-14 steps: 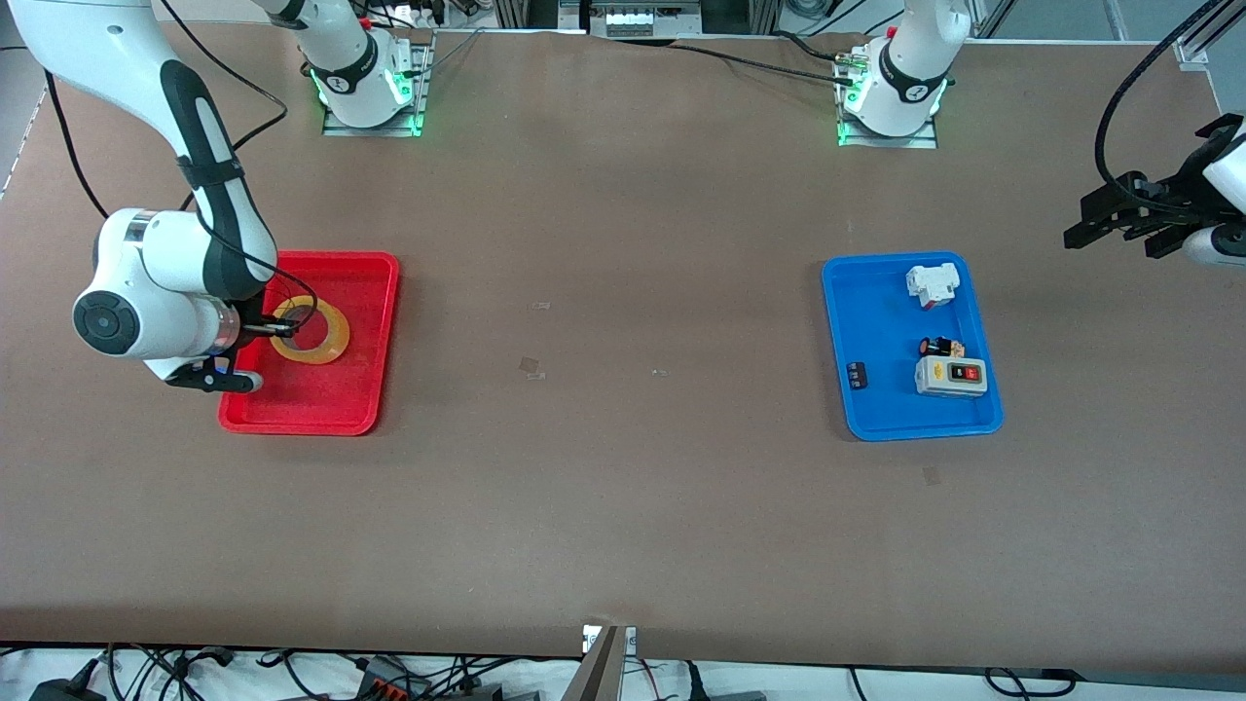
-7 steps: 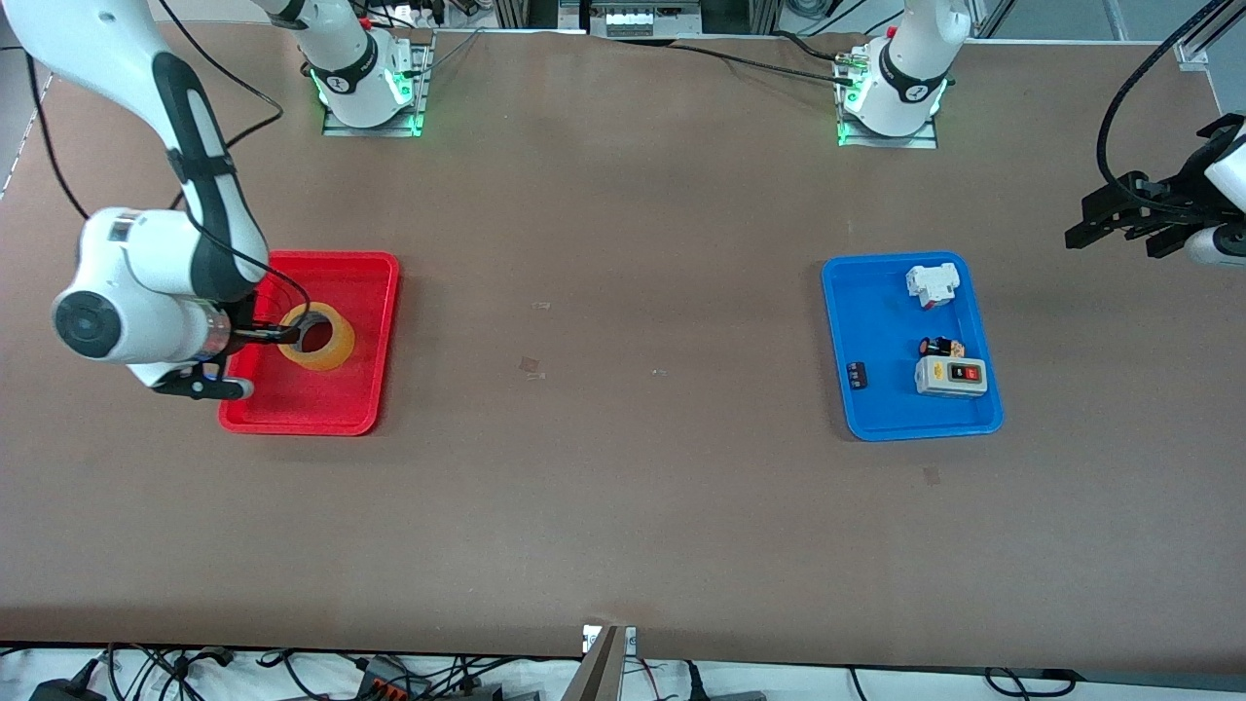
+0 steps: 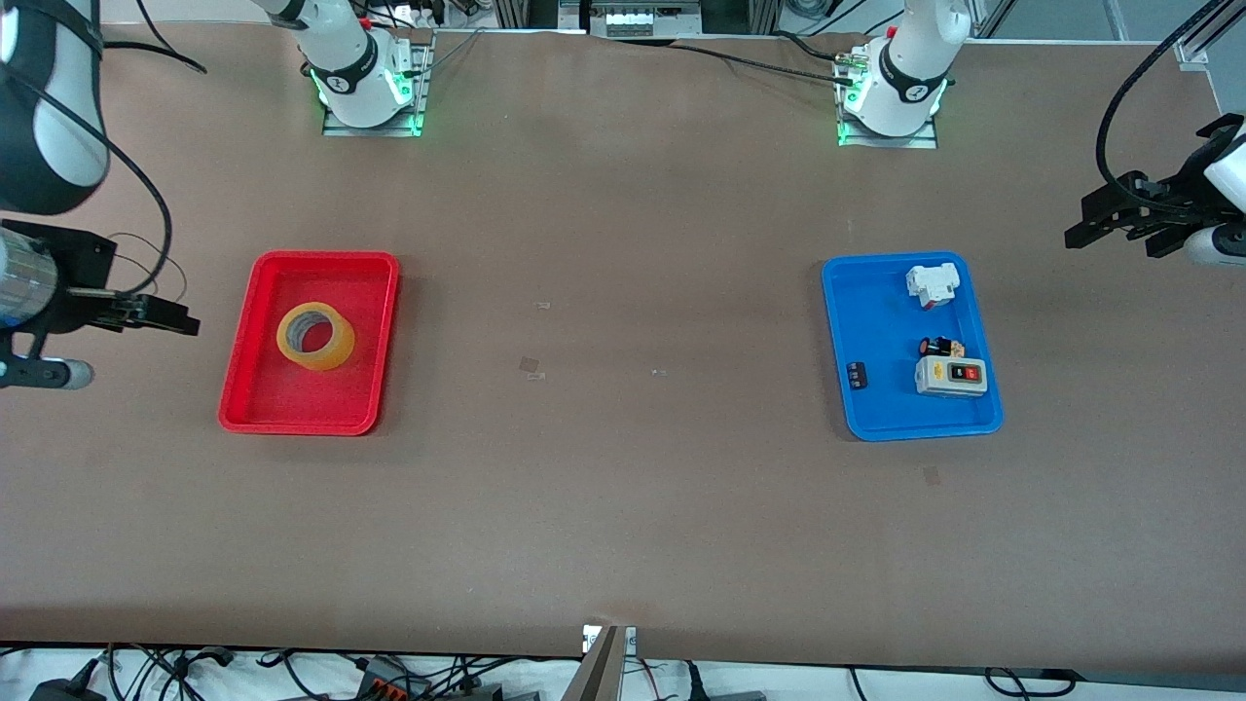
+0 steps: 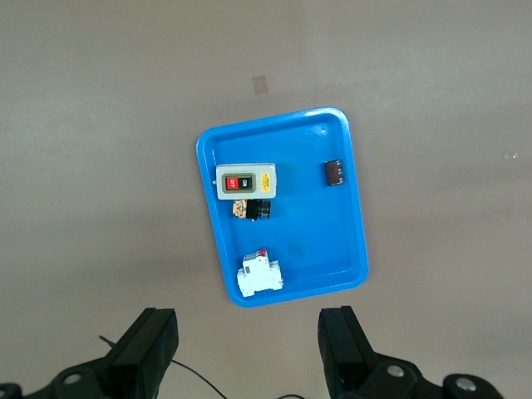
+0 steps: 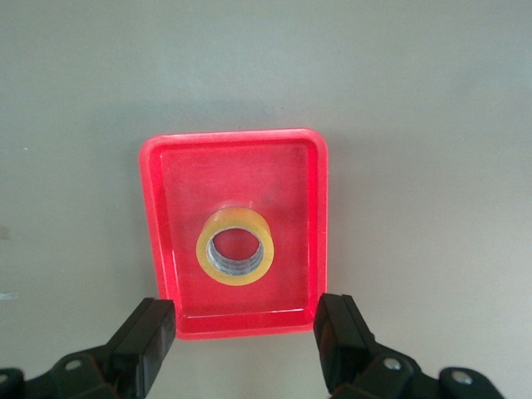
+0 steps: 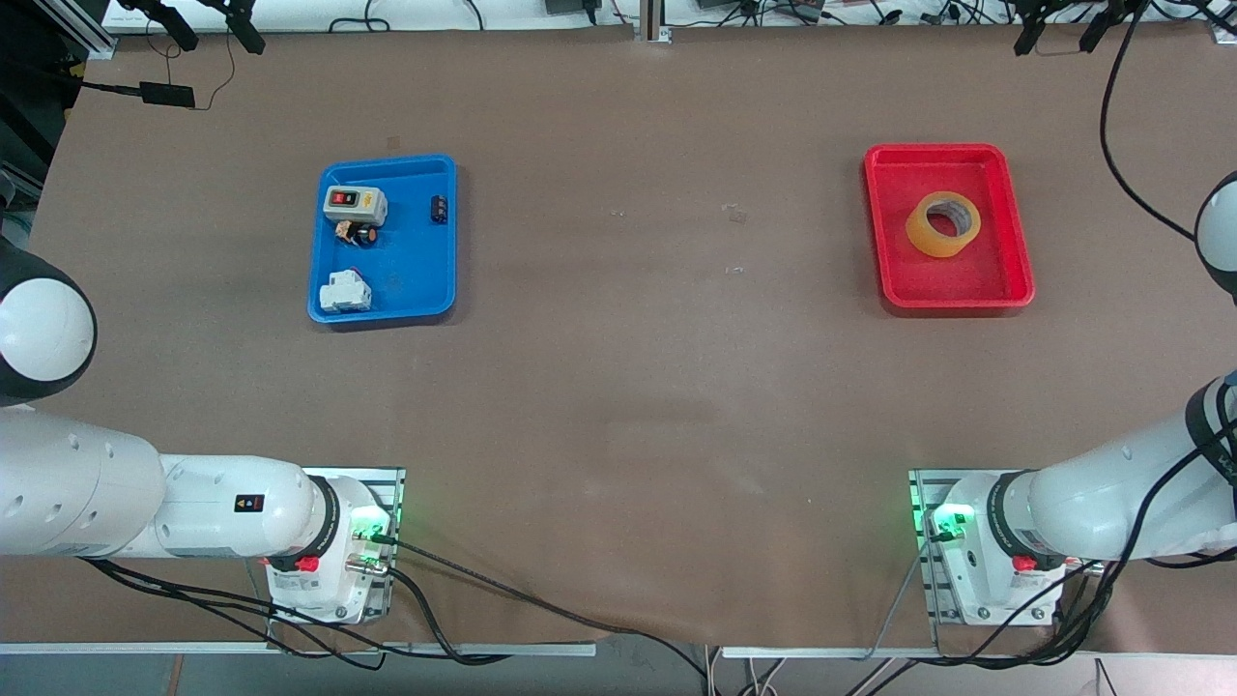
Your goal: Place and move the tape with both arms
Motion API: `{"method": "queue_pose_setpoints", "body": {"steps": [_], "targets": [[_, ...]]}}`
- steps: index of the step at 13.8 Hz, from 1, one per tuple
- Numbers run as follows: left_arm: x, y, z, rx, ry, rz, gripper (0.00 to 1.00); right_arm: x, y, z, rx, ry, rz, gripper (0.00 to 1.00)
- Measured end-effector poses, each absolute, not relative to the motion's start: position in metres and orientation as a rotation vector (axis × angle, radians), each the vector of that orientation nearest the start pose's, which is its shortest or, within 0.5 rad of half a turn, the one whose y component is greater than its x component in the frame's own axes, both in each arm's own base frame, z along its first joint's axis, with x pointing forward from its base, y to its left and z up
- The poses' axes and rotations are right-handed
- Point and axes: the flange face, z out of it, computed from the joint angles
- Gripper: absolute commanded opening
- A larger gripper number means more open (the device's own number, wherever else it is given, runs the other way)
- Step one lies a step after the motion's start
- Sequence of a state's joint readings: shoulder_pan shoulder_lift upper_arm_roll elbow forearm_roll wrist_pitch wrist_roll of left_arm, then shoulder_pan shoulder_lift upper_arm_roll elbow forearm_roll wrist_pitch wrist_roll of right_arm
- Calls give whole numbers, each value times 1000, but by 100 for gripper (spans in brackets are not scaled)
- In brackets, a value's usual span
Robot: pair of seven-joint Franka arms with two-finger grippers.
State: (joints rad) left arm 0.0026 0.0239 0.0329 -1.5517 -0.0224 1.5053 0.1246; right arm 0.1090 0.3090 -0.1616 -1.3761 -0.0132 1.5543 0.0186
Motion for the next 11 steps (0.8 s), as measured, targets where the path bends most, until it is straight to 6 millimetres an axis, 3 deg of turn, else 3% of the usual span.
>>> {"method": "queue_pose_setpoints", "body": {"steps": [6,11], "targets": [[554,16,614,-3164,138,117,100,646,-14,565,-3148,106,86,100],[554,16,614,-3164,137,117,100,649,-34,574,-3115,121,17,100]]}}
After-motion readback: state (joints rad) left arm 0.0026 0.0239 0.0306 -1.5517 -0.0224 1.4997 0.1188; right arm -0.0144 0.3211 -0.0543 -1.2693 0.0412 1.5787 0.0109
